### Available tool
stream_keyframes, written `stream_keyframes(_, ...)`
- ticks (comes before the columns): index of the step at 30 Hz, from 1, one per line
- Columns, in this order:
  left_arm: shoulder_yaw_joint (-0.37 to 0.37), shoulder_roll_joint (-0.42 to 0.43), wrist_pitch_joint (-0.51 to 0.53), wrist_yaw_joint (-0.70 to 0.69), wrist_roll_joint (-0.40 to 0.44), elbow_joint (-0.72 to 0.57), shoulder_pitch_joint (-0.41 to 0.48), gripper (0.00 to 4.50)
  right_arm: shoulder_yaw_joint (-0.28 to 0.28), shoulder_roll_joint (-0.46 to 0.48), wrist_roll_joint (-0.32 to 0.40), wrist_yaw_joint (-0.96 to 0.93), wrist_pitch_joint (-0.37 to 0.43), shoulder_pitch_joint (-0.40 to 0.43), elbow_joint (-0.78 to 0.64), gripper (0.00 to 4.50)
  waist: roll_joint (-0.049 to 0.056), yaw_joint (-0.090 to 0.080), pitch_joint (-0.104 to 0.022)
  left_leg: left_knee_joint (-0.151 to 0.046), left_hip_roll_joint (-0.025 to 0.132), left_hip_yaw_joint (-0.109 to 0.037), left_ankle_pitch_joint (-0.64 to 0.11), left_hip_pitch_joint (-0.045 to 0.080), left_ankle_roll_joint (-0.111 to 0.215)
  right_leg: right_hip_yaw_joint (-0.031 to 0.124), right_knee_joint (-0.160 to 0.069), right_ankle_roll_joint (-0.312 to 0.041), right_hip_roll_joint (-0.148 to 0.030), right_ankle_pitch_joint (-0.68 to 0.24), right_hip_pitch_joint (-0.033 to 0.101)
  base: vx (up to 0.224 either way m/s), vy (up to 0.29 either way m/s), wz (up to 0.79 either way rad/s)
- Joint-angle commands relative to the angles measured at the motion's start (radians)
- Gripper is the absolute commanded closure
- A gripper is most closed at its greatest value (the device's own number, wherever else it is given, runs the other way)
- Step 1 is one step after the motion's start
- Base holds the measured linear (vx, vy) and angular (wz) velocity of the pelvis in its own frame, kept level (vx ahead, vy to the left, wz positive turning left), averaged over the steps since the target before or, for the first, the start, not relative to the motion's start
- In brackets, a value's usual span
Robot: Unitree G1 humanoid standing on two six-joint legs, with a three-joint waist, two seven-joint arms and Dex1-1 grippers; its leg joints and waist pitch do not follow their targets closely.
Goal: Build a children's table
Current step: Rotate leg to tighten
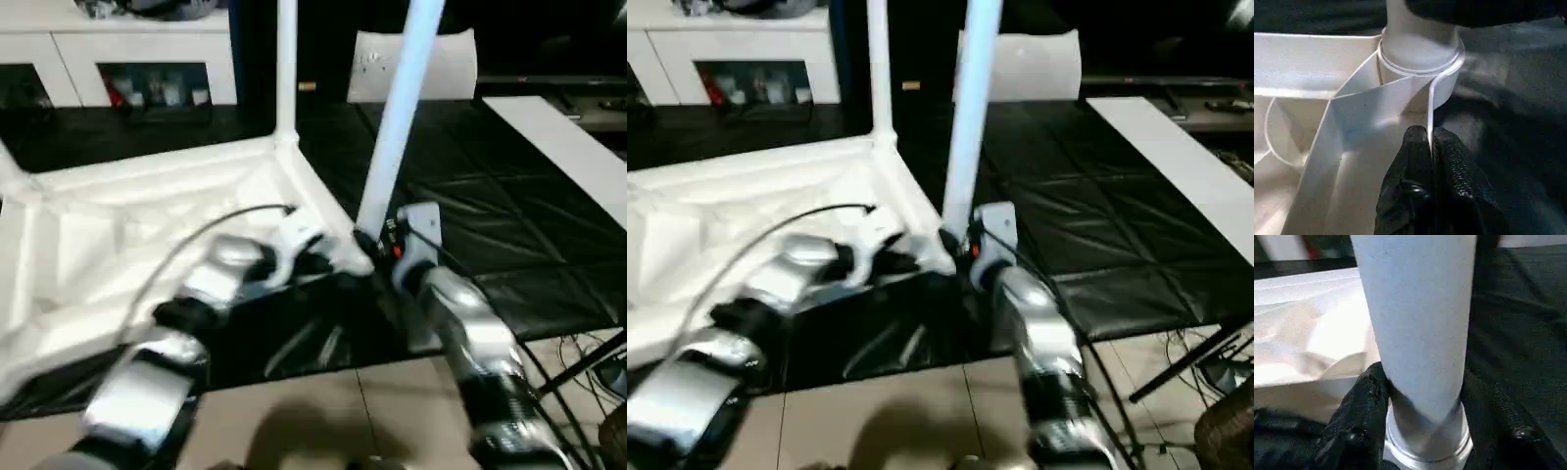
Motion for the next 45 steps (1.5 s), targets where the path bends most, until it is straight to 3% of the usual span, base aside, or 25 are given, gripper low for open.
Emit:
stream_keyframes(1,-0.032,-0.115,-0.022,0.015,-0.028,-0.026,-0.036,4.5,0.118,0.089,0.009,0.037,0.022,-0.016,0.039,2.6,0.001,-0.001,-0.051,-0.091,0.047,-0.039,-0.423,0.024,-0.036,0.017,-0.088,-0.142,-0.041,-0.438,0.013,0.0,0.0,0.0)
stream_keyframes(2,-0.039,-0.115,-0.031,0.014,-0.017,-0.021,-0.039,4.5,0.105,0.094,0.01,0.028,0.013,-0.02,0.045,2.6,-0.001,0.001,-0.054,-0.09,0.048,-0.035,-0.408,0.027,-0.028,0.018,-0.086,-0.154,-0.04,-0.379,0.012,0.0,0.0,0.0)
stream_keyframes(5,-0.049,-0.096,-0.048,-0.012,-0.001,-0.017,-0.033,4.5,0.083,0.087,0.026,0.045,0.003,-0.012,0.034,1.91,-0.001,0.005,-0.055,-0.088,0.046,-0.029,-0.366,0.023,-0.004,0.021,-0.079,-0.183,-0.04,-0.293,0.019,0.0,0.0,0.0)
stream_keyframes(12,-0.054,-0.011,-0.085,-0.096,0.011,-0.03,0.003,4.5,0.057,0.001,0.076,0.175,-0.043,0.042,-0.041,1.22,-0.002,0.011,-0.057,-0.085,0.049,-0.027,-0.335,0.022,0.019,0.021,-0.079,-0.185,-0.044,-0.295,0.026,0.0,0.0,0.0)
stream_keyframes(17,-0.066,0.048,-0.155,-0.209,0.0,-0.054,0.033,4.5,0.061,-0.092,0.105,0.324,-0.061,0.076,-0.094,0.86,-0.003,0.023,-0.066,-0.073,0.047,-0.019,-0.196,0.016,0.08,0.019,-0.058,-0.243,-0.043,-0.095,0.041,0.0,0.0,0.0)
stream_keyframes(20,-0.076,0.1,-0.199,-0.325,-0.015,-0.068,0.054,4.5,0.07,-0.186,0.12,0.463,-0.066,0.092,-0.113,0.62,-0.003,0.034,-0.065,-0.07,0.05,-0.017,-0.18,0.019,0.097,0.018,-0.055,-0.261,-0.044,-0.083,0.045,0.0,0.0,0.0)
stream_keyframes(23,-0.089,0.137,-0.228,-0.415,-0.023,-0.077,0.065,4.5,0.093,-0.261,0.13,0.581,-0.074,0.097,-0.126,0.43,0.0,0.037,-0.062,-0.072,0.055,-0.015,-0.201,0.026,0.087,0.017,-0.055,-0.274,-0.042,-0.105,0.038,0.0,0.0,0.0)
stream_keyframes(27,-0.096,0.169,-0.251,-0.511,-0.038,-0.079,0.07,4.5,0.111,-0.312,0.151,0.685,-0.083,0.094,-0.134,0.43,0.001,0.053,-0.061,-0.075,0.058,-0.014,-0.229,0.034,0.067,0.018,-0.057,-0.272,-0.043,-0.138,0.034,0.0,0.0,0.0)
stream_keyframes(33,-0.133,0.24,-0.308,-0.665,-0.027,-0.059,0.065,4.5,0.169,-0.408,0.186,0.91,-0.082,0.081,-0.123,0.43,-0.003,0.065,-0.059,-0.079,0.06,-0.015,-0.259,0.029,0.044,0.015,-0.056,-0.256,-0.044,-0.187,0.037,0.0,0.0,0.0)
stream_keyframes(35,-0.138,0.249,-0.315,-0.686,-0.027,-0.061,0.066,4.5,0.178,-0.42,0.189,0.939,-0.079,0.079,-0.122,0.76,-0.003,0.068,-0.059,-0.078,0.061,-0.014,-0.258,0.028,0.042,0.015,-0.054,-0.256,-0.045,-0.194,0.036,0.0,0.0,0.0)
stream_keyframes(37,-0.143,0.259,-0.325,-0.712,-0.027,-0.062,0.067,4.5,0.187,-0.431,0.193,0.966,-0.076,0.075,-0.12,0.8,-0.008,0.071,-0.06,-0.076,0.061,-0.013,-0.254,0.029,0.04,0.015,-0.053,-0.257,-0.047,-0.202,0.034,0.0,0.0,0.0)
stream_keyframes(44,-0.182,0.292,-0.356,-0.784,-0.037,-0.08,0.074,4.5,0.231,-0.46,0.185,1.049,-0.095,0.054,-0.094,1.34,-0.008,0.083,-0.061,-0.075,0.062,-0.012,-0.246,0.03,0.036,0.015,-0.049,-0.259,-0.046,-0.199,0.031,0.0,0.0,0.0)
stream_keyframes(45,-0.192,0.296,-0.358,-0.785,-0.044,-0.086,0.075,4.5,0.236,-0.459,0.183,1.054,-0.098,0.05,-0.09,1.58,-0.009,0.082,-0.06,-0.076,0.062,-0.013,-0.248,0.029,0.034,0.015,-0.049,-0.259,-0.046,-0.204,0.032,0.0,0.0,0.0)
